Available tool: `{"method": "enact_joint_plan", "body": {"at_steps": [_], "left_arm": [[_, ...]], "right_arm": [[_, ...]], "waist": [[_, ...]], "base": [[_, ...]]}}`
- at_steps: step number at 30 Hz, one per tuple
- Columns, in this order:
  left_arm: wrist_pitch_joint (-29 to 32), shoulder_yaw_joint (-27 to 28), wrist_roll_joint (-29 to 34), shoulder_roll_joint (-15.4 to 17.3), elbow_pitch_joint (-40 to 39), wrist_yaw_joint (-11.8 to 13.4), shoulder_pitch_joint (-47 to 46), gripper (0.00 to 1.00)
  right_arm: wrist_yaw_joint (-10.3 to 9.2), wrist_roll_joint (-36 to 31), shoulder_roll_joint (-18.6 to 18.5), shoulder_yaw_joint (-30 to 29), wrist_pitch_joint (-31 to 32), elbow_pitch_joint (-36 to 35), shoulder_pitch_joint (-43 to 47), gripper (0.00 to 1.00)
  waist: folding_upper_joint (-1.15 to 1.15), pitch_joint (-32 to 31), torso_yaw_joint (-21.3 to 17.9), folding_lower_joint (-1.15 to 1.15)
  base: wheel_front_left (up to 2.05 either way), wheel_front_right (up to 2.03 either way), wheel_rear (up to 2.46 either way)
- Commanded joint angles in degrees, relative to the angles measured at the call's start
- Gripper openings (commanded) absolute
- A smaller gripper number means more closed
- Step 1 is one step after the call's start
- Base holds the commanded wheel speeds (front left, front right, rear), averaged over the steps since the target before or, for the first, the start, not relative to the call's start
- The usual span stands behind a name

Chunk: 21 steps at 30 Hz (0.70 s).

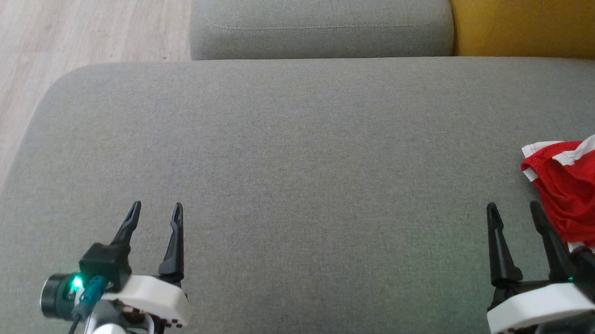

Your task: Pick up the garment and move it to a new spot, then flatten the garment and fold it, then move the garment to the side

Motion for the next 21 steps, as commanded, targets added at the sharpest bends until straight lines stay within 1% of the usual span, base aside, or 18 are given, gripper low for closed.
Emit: {"method": "enact_joint_plan", "body": {"at_steps": [1, 16, 17, 21], "left_arm": [[0.15, 2.36, -0.15, 1.35, -1.91, 0.41, -2.77, 1.0], [0.57, 1.95, -0.15, 1.7, -1.72, 0.9, -3.41, 1.0], [0.53, -0.19, -0.01, 0.31, 0.0, 0.47, -0.06, 0.0], [0.6, -0.32, -0.86, -0.51, 1.75, 0.18, 0.8, 0.0]], "right_arm": [[0.37, -0.1, -0.36, 1.34, 0.1, -2.24, -1.34, 1.0], [0.37, 0.22, -0.21, 1.36, 0.13, -2.52, -1.87, 1.0], [0.0, -0.05, 0.14, 0.03, 0.19, -0.12, -0.04, 0.0], [-0.01, 0.9, 0.17, 0.28, -0.01, 2.22, 0.13, 0.0]], "waist": [[0.0, 0.01, -0.02, 0.0], [0.0, 0.45, -0.05, 0.0], [0.0, 0.46, -0.06, 0.0], [0.0, 0.48, -0.05, 0.0]], "base": [[0.0, 0.0, 0.0], [0.0, 0.0, 0.0], [0.0, 0.0, 0.0], [0.0, 0.0, 0.0]]}}
